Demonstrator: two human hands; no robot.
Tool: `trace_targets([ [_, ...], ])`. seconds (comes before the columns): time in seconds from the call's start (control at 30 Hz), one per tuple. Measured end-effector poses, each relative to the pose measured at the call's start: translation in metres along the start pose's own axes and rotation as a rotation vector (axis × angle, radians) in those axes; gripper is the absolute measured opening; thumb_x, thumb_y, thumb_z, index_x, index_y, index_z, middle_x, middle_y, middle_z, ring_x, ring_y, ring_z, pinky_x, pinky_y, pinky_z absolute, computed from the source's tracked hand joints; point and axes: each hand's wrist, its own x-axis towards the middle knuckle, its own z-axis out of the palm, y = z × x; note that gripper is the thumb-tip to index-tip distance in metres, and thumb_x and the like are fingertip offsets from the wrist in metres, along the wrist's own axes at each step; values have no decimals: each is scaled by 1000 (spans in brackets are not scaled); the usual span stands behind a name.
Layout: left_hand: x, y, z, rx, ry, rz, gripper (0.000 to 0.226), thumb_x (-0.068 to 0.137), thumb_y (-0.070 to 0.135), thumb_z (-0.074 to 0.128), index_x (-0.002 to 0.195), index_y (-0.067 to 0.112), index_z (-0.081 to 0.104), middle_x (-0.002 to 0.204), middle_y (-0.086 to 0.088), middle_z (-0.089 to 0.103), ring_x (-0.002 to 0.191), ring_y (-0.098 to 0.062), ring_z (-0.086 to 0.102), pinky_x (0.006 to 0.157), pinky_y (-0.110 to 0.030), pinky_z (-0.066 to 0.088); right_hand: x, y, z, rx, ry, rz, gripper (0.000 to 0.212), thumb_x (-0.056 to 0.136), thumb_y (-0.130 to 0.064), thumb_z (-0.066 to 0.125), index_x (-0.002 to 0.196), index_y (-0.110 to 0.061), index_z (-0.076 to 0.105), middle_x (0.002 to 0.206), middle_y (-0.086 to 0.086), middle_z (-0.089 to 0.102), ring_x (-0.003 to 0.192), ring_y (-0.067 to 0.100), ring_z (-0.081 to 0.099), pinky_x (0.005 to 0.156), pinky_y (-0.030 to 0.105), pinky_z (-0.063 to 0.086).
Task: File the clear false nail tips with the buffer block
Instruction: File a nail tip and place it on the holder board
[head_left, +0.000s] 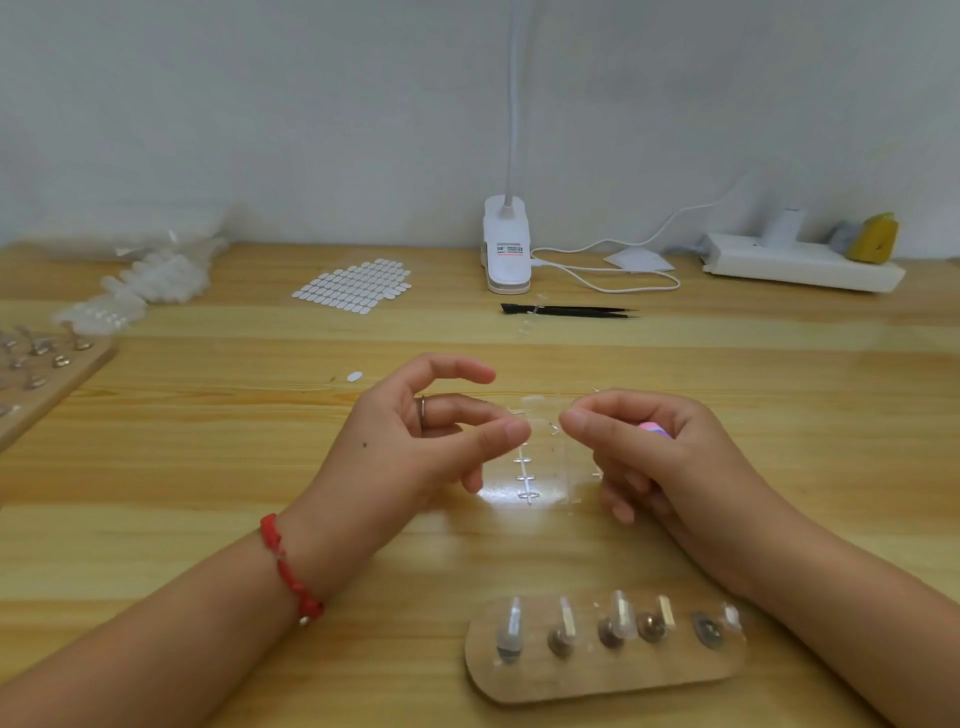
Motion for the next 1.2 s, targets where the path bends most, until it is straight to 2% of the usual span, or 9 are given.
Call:
trace_targets([
  [0.07,0,1,0,-15,-21,-14,51,52,26,79,97,18,57,72,-2,72,42,-10,50,48,-16,44,-1,-1,-1,15,-34,5,20,61,-25,87,71,-14,74,42,-9,32,35,6,30,38,19,36],
  [0.2,-1,1,-1,-13,-42,-31,50,52,27,80,95,19,57,74,-2,73,37,-10,47,44,-15,42,-2,-4,-2,37,-60,12,22,58,-32,77,70,-14,75,41,-10,32,35,5,29,37,19,35],
  [0.37,-1,0,-2,1,-83,-47,47,52,27,82,92,25,57,76,-2,74,36,-11,46,42,-16,41,-2,-7,-3,31,-115,40,16,61,-31,75,68,-16,75,41,-10,31,35,4,29,37,19,34],
  [0.47,-1,1,-2,-3,-106,-42,37,51,29,83,82,32,63,75,-2,74,36,-11,46,42,-15,40,-1,-8,-6,23,-151,62,9,66,-22,82,67,-17,75,41,-9,30,34,3,28,37,18,34],
  [0.53,-1,2,-2,-5,-118,-37,33,51,30,82,79,36,65,74,-1,73,35,-10,45,42,-15,40,-1,-8,-7,19,-168,78,6,70,-22,77,66,-18,75,41,-8,28,35,4,27,37,19,34],
  [0.6,-1,2,-2,-3,-128,-35,32,51,30,82,77,36,66,73,0,73,35,-10,45,42,-15,39,-1,-8,-8,14,-181,90,9,71,-25,72,66,-19,74,41,-8,27,35,5,25,38,18,34],
  [0.97,-1,1,-1,-5,-169,-19,27,52,29,82,73,33,65,71,2,72,35,-8,42,39,-14,37,-3,-12,-4,-16,-252,84,10,73,-21,69,66,-18,76,39,-10,30,34,2,28,38,18,35],
  [1.1,1,0,0,-9,-122,-15,35,49,26,87,72,32,61,67,5,68,35,-5,38,36,-12,31,-2,-9,-5,29,-203,68,12,71,-23,71,60,-20,72,41,-10,29,34,3,28,38,18,34],
  [1.2,1,-1,1,-18,-46,16,40,50,28,84,75,24,53,64,5,66,36,-5,37,35,-13,29,0,-5,-3,46,-113,36,20,65,-20,84,56,-20,67,41,-10,33,35,5,30,37,17,34],
])
